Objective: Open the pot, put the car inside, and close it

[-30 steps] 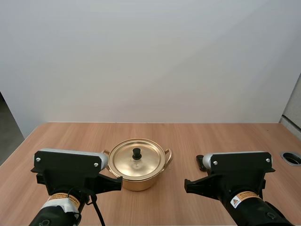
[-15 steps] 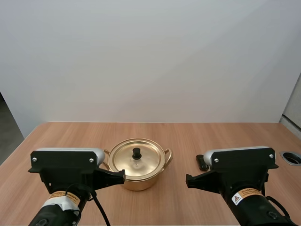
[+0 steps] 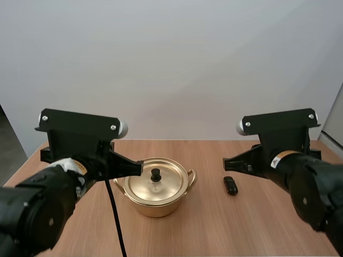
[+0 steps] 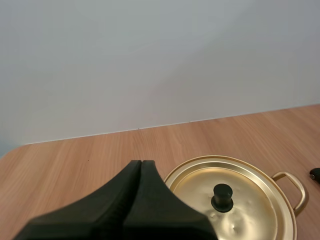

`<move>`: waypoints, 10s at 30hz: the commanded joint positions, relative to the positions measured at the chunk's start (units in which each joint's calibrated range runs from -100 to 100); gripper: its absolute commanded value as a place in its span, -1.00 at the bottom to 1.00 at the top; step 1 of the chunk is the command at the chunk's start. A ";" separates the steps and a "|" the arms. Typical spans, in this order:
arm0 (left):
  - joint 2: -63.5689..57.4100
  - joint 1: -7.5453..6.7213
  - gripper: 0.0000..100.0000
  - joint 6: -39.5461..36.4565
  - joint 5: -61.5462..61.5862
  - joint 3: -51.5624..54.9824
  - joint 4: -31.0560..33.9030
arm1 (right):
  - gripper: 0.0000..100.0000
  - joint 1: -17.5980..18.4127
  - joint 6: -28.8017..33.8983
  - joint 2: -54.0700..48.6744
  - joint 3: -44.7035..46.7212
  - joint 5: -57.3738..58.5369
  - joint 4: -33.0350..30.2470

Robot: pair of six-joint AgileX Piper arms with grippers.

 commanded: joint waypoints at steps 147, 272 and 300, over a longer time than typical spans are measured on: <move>30.16 -0.01 -1.00 28.97 35.17 -53.03 -28.90 | -0.24 15.44 -33.61 56.65 -25.18 21.00 31.69; -23.35 0.23 -1.00 -10.48 -23.53 26.16 8.78 | -1.00 -6.64 -42.61 -16.61 3.39 10.86 53.46; -23.35 0.23 -1.00 -10.48 -23.53 26.16 8.78 | -1.00 -1.12 -17.92 -27.61 26.88 -9.97 18.23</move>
